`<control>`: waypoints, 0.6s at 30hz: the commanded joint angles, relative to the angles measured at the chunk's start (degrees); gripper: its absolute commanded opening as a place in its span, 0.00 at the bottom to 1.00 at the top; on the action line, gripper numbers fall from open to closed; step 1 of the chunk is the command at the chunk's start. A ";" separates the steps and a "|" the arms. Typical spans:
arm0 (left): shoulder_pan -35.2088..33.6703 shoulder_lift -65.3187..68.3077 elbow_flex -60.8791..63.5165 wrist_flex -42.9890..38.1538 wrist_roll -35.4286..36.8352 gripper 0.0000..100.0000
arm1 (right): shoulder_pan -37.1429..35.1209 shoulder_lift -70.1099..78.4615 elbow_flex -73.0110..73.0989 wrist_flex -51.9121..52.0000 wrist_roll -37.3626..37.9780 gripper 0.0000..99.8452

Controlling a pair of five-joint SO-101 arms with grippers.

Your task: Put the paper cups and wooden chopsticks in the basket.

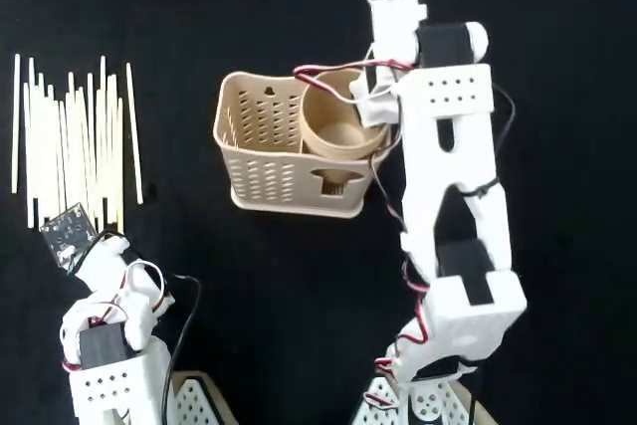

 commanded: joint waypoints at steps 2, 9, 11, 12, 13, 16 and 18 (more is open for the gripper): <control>0.40 -0.26 0.92 0.26 0.35 0.03 | 1.05 -1.36 -8.13 1.85 4.84 0.18; 0.40 -0.26 0.92 0.26 0.35 0.03 | 0.79 -7.60 -12.62 1.85 5.71 0.31; 0.40 -0.26 0.92 0.26 0.35 0.03 | 0.79 -10.07 -12.26 1.85 5.71 0.31; 0.40 -0.26 0.92 0.26 0.35 0.03 | 0.88 -11.38 -12.26 1.85 5.71 0.31; 0.40 -0.26 0.92 0.26 0.35 0.03 | 0.97 -12.70 -12.26 1.85 5.71 0.31; 0.40 -0.26 0.92 0.26 0.35 0.03 | 1.05 -17.19 -12.26 1.85 5.71 0.31; 0.40 -0.26 0.92 0.26 0.35 0.03 | 0.97 -21.14 -12.35 1.85 5.71 0.31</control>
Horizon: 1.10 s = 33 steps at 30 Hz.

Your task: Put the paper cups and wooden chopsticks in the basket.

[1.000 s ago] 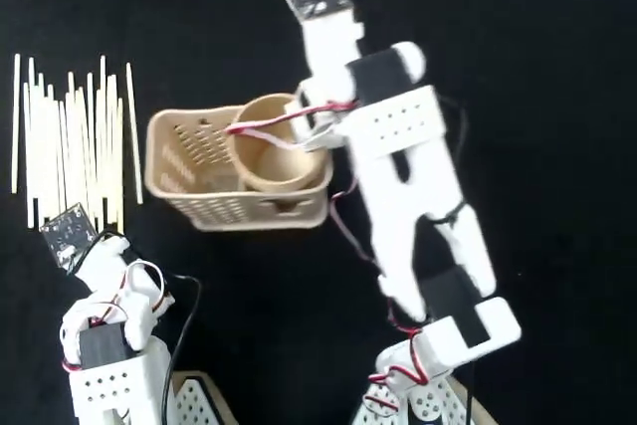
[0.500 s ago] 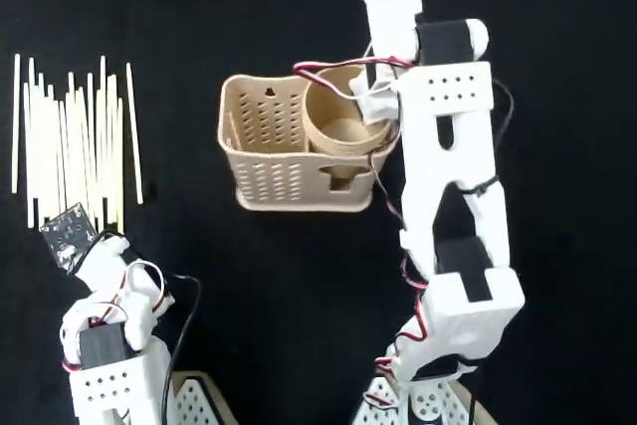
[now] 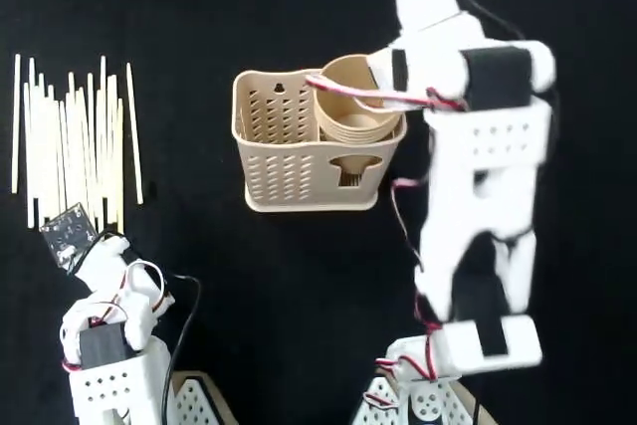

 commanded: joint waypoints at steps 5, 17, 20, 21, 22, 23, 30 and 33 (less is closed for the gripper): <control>0.40 -0.26 0.92 0.26 0.35 0.03 | 3.52 -19.74 -1.10 1.93 0.53 0.31; 0.84 -0.26 0.92 0.26 0.35 0.03 | 18.90 -49.10 48.48 -10.46 8.88 0.06; 0.75 -0.26 0.92 0.26 0.35 0.03 | 19.16 -54.81 62.37 -20.22 12.66 0.01; 0.75 -0.26 0.92 0.18 0.35 0.03 | 20.13 -56.40 66.86 -23.38 12.84 0.01; 0.75 -0.26 0.92 0.26 0.35 0.03 | 20.66 -57.80 71.34 -26.55 12.66 0.01; 0.48 -0.26 0.92 0.26 0.26 0.03 | 20.92 -59.12 75.56 -29.63 11.60 0.01; 0.22 -0.26 -0.04 -0.09 0.09 0.03 | 21.10 -61.76 94.64 -38.95 3.52 0.01; -0.13 -0.26 -3.74 0.26 0.00 0.03 | 21.19 -61.76 98.68 -41.85 0.00 0.01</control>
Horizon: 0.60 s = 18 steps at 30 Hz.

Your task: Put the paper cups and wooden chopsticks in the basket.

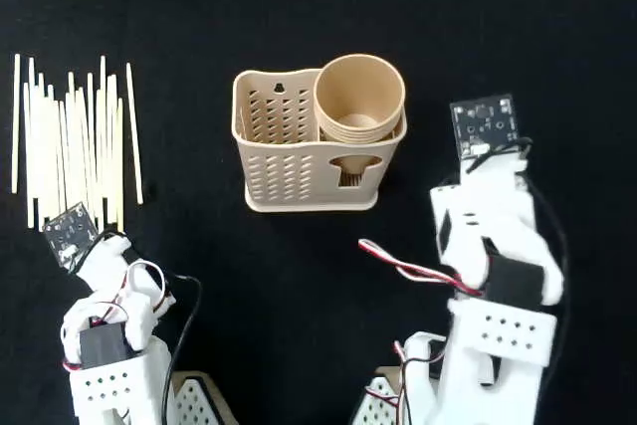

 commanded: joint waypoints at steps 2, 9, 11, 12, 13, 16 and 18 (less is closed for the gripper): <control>-2.42 -0.26 -6.64 0.00 0.35 0.03 | 0.79 -0.92 4.35 -4.48 -5.71 0.01; -10.59 -0.26 -17.98 -0.26 -3.08 0.03 | 2.29 -1.01 11.30 -7.91 -12.40 0.01; -11.21 -0.26 -21.76 -0.18 -9.23 0.03 | 4.66 -1.01 12.09 -9.14 -12.75 0.01; -11.91 -0.26 -23.52 -0.26 -11.60 0.03 | 5.89 -1.01 12.35 -9.58 -12.75 0.01; -12.26 -0.26 -24.92 -0.35 -13.19 0.03 | 6.86 -1.01 12.97 -10.02 -12.75 0.01; -13.32 -0.35 -27.03 -5.01 -15.56 0.03 | 7.82 -1.01 15.69 -12.75 -12.75 0.01; -12.53 -0.26 -27.12 -11.34 -19.43 0.03 | 8.09 -1.01 17.10 -14.42 -12.75 0.01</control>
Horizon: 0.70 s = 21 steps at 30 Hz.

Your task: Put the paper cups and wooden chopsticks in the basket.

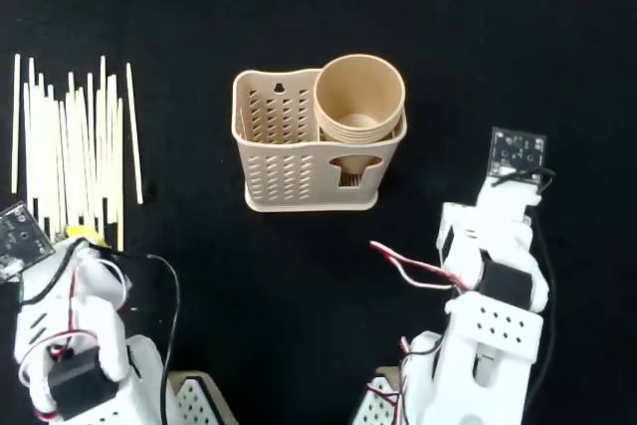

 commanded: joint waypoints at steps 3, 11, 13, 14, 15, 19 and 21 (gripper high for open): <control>3.21 0.18 -4.09 -15.82 -13.54 0.03 | 1.41 -0.92 1.98 -3.69 -0.35 0.01; 7.87 25.58 -13.23 -22.68 -11.08 0.13 | 1.58 -0.92 5.32 -8.00 0.00 0.02; 8.13 37.27 -19.82 -22.59 -11.08 0.14 | 1.23 -0.92 5.49 -8.09 0.00 0.02; 8.04 43.43 -23.52 -22.42 -11.08 0.14 | 1.14 -0.92 5.58 -8.09 0.00 0.02; 7.78 48.70 -27.38 -21.71 -11.08 0.15 | 1.14 -0.92 5.58 -8.09 0.00 0.02; 8.04 68.92 -43.56 -12.92 -10.81 0.20 | 1.49 -0.92 5.58 -8.09 0.00 0.02; 8.04 77.71 -50.77 -9.32 -10.73 0.23 | 1.58 -0.92 5.67 -8.09 0.00 0.02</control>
